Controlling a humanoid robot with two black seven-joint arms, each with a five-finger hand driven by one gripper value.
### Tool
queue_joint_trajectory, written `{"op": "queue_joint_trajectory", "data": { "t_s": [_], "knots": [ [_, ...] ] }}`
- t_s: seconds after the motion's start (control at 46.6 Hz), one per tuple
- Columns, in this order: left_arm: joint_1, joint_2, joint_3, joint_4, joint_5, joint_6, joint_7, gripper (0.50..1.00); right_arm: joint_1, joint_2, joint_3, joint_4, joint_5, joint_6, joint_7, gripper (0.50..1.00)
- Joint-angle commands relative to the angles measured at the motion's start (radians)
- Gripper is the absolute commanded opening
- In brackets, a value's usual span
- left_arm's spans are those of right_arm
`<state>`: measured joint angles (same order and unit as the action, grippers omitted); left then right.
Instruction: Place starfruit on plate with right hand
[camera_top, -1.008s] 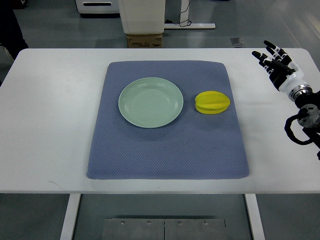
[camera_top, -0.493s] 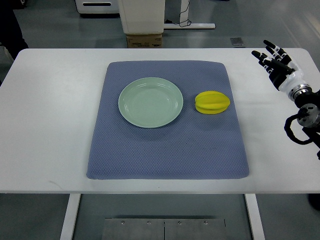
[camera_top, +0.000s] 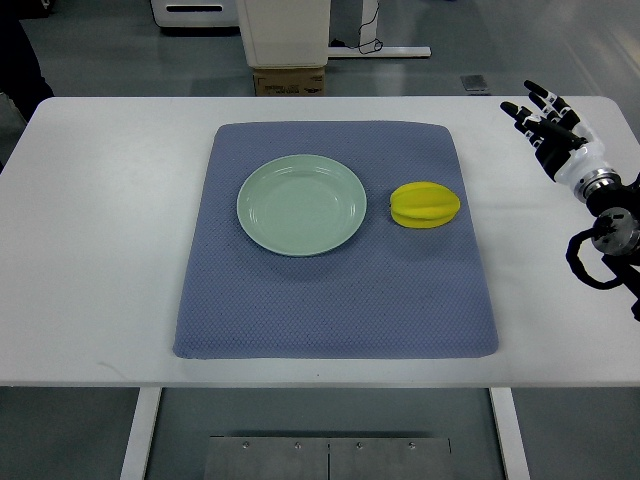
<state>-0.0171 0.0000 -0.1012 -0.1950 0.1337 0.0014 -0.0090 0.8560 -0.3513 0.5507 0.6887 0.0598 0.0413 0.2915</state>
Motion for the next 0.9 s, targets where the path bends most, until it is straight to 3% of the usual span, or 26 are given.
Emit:
{"op": "queue_joint_trajectory", "data": {
  "t_s": [0.0, 0.879],
  "knots": [
    [0.000, 0.000, 0.000, 0.000, 0.000, 0.002, 0.000, 1.000, 0.001, 0.000, 0.000, 0.000, 0.000, 0.000, 0.000, 1.000],
    [0.000, 0.000, 0.000, 0.000, 0.000, 0.000, 0.000, 1.000, 0.034, -0.006, -0.002, -0.035, -0.005, 0.000, 0.018, 1.000]
  ]
}}
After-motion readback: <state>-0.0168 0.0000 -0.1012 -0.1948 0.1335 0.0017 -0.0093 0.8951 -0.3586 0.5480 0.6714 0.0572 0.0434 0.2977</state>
